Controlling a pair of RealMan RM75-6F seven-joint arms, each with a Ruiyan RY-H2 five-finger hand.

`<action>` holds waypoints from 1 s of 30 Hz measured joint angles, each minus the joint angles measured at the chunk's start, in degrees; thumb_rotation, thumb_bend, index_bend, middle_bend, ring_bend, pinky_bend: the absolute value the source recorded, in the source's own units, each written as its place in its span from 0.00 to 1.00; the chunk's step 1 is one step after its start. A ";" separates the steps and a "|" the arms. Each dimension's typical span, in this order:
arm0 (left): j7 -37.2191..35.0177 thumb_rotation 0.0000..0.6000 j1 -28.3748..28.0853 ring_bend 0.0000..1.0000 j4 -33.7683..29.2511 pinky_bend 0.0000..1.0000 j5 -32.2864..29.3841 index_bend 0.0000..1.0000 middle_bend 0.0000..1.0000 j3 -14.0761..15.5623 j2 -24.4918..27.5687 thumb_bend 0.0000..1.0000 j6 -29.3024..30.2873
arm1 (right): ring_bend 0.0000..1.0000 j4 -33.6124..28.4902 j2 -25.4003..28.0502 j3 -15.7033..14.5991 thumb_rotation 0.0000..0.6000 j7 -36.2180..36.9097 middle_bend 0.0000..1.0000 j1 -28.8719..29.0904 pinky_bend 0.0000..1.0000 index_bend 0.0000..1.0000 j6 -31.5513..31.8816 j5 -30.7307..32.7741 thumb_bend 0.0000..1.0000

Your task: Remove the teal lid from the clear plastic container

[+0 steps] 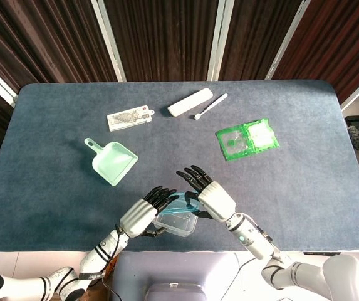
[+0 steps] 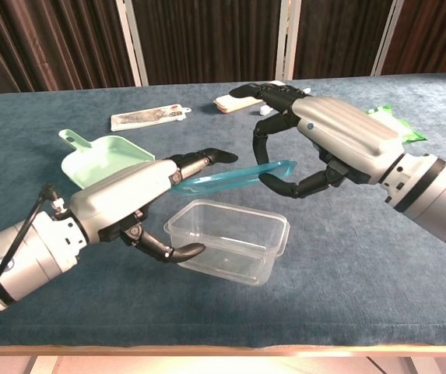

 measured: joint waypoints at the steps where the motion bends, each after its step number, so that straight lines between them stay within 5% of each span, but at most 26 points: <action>1: -0.21 1.00 0.08 0.00 0.61 0.00 0.26 0.00 0.00 -0.23 -0.19 0.29 0.71 | 0.00 -0.05 0.11 0.04 1.00 -0.08 0.18 -0.01 0.00 0.76 0.20 -0.06 0.78; 10: 0.15 1.00 0.31 0.00 1.82 0.00 0.92 0.00 0.00 -1.31 0.31 0.29 2.87 | 0.00 -1.10 2.05 0.77 1.00 -1.40 0.18 -0.19 0.00 0.76 2.98 -0.88 0.78; 17: 0.25 1.00 2.37 0.00 -0.06 0.00 1.26 0.00 0.00 -0.57 5.78 0.29 5.53 | 0.00 -1.71 9.80 2.05 1.00 -5.64 0.18 -1.56 0.00 0.76 6.12 -1.04 0.78; 25: -0.84 1.00 5.40 0.00 0.27 0.00 -0.48 0.00 0.00 0.93 9.80 0.29 6.31 | 0.00 4.36 14.95 0.83 1.00 -6.84 0.18 -4.87 0.00 0.75 4.48 1.52 0.78; 30: 1.35 1.00 6.77 0.00 0.13 0.00 -3.17 0.00 0.00 1.27 12.63 0.29 5.20 | 0.00 10.95 13.18 -1.66 1.00 -6.48 0.15 -6.39 0.00 0.54 0.54 2.45 0.77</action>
